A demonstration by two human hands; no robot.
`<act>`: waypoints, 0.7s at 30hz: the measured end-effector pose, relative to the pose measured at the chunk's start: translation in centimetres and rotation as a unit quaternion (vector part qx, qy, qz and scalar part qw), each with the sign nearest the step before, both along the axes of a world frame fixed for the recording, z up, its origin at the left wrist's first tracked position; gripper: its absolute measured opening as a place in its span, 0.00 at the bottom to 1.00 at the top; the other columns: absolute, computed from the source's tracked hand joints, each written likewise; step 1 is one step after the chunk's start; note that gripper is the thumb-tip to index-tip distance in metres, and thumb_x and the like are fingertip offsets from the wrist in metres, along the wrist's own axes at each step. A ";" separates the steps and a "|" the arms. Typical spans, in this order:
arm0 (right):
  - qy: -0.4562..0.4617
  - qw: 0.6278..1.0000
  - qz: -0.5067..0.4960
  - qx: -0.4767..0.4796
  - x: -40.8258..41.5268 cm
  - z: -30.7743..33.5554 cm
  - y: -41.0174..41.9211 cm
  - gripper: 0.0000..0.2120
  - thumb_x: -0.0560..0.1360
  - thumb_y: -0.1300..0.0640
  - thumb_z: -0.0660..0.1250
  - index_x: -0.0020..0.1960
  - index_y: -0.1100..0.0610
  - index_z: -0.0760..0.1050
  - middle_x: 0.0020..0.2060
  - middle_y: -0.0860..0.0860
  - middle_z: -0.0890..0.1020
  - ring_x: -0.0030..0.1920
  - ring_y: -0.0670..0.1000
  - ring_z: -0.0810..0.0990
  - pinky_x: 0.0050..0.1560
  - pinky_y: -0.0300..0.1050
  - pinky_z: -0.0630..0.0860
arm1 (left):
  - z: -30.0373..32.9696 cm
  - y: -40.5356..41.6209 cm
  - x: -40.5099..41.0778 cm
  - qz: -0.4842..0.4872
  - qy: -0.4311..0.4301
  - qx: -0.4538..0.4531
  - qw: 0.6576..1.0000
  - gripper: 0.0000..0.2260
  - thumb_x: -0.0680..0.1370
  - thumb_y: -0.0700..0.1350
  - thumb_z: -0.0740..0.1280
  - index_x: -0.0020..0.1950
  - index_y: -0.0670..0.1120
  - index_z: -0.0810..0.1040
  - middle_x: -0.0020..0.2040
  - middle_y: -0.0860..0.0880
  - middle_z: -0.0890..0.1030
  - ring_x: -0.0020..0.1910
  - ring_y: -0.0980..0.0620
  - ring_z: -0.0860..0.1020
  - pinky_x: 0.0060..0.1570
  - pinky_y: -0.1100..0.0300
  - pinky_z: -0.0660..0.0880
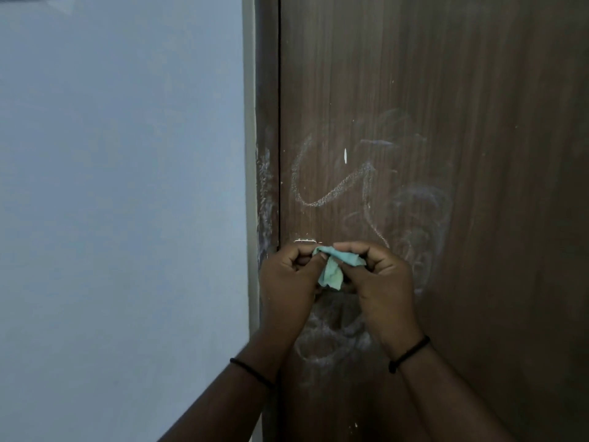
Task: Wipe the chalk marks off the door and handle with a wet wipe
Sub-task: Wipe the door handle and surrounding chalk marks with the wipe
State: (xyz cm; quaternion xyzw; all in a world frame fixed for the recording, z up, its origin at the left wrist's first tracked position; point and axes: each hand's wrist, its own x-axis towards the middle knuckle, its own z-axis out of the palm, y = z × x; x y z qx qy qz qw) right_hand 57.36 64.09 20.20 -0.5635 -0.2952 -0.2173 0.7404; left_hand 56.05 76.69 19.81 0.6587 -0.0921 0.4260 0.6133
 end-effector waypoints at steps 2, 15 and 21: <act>0.021 1.000 0.005 -0.003 -0.5 0.1 0.0 0.12 0.76 0.71 0.66 0.48 0.56 0.84 0.46 0.53 0.87 0.48 0.56 0.86 0.43 0.47 0.84 | 0.0 0.1 -0.6 -0.022 0.022 -0.014 0.999 0.05 0.76 0.38 0.72 0.50 0.44 0.85 0.40 0.48 0.86 0.37 0.50 0.85 0.34 0.55 0.82; 0.064 0.998 -0.001 -0.013 -0.5 0.5 -0.7 0.12 0.75 0.67 0.70 0.56 0.55 0.80 0.47 0.52 0.87 0.49 0.52 0.86 0.47 0.45 0.83 | 1.1 0.1 -1.1 -0.046 0.035 -0.004 0.998 0.08 0.76 0.35 0.71 0.50 0.47 0.85 0.41 0.52 0.87 0.38 0.53 0.85 0.35 0.60 0.82; 0.082 0.996 0.007 -0.031 -0.7 0.7 0.4 0.07 0.74 0.64 0.72 0.52 0.59 0.83 0.43 0.54 0.87 0.44 0.52 0.86 0.41 0.39 0.81 | 0.9 0.6 -1.1 -0.046 0.045 0.001 0.998 0.08 0.78 0.35 0.68 0.49 0.44 0.86 0.42 0.46 0.86 0.38 0.52 0.84 0.36 0.61 0.80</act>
